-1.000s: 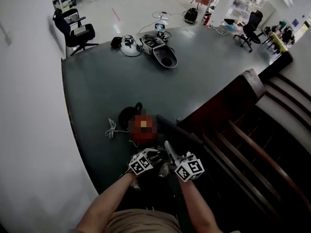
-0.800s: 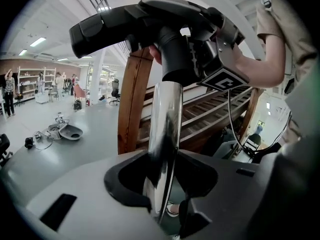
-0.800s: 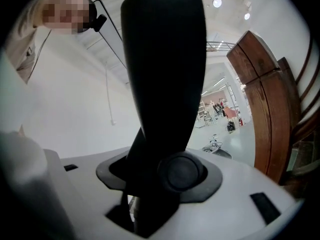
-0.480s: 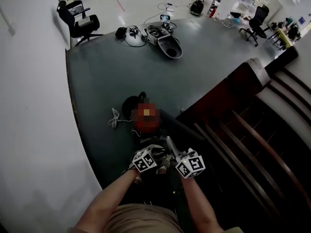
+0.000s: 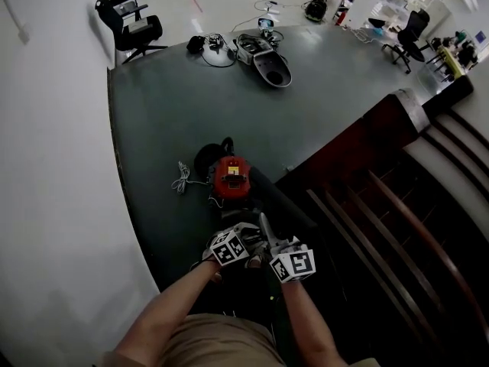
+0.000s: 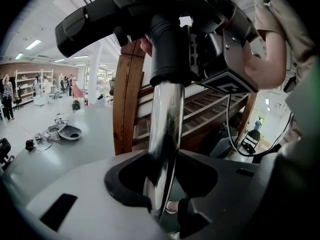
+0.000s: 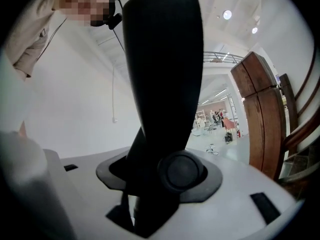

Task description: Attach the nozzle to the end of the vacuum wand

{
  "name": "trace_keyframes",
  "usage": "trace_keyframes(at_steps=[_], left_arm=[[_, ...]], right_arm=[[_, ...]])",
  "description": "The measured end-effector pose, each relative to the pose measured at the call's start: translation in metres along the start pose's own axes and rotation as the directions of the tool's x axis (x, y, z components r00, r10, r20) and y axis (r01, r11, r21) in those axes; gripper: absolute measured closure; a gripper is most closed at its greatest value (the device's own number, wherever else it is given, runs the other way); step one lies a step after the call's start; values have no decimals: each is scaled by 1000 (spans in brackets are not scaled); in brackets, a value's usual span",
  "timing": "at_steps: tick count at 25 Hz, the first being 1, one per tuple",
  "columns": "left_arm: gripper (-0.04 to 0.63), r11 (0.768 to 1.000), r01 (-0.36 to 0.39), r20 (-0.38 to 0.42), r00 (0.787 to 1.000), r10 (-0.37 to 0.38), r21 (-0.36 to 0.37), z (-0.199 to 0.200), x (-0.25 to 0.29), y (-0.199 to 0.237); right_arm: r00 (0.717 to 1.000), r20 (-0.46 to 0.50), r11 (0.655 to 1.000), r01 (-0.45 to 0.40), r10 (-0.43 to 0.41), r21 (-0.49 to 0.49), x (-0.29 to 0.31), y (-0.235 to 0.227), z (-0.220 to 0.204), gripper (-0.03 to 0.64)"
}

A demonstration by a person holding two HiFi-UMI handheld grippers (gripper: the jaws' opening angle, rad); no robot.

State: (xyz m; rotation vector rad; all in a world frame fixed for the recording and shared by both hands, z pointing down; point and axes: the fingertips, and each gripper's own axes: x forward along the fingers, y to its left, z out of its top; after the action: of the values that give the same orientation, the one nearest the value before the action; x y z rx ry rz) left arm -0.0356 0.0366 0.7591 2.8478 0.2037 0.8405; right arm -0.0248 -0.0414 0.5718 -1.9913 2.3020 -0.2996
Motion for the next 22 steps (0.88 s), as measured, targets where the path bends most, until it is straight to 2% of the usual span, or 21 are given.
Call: trace_keyframes(at_steps=[4, 8, 13, 18, 22], left_arm=[[445, 1000, 8, 1, 1000, -8, 6, 2, 0, 0], [445, 1000, 11, -5, 1000, -11, 8, 4, 3, 2], [445, 1000, 12, -7, 1000, -12, 7, 3, 1, 7], [445, 1000, 12, 16, 1000, -11, -16, -1, -1, 12], [443, 998, 22, 40, 999, -20, -61, 1, 4, 4]], right_arm=[[1000, 5, 1000, 28, -28, -14, -5, -7, 3, 364], [999, 11, 998, 51, -52, 46, -4, -20, 2, 364], [997, 17, 995, 78, -79, 70, 4, -19, 1, 364], [988, 49, 984, 143, -149, 111, 7, -25, 0, 364], [994, 63, 994, 91, -94, 52, -4, -18, 2, 365]])
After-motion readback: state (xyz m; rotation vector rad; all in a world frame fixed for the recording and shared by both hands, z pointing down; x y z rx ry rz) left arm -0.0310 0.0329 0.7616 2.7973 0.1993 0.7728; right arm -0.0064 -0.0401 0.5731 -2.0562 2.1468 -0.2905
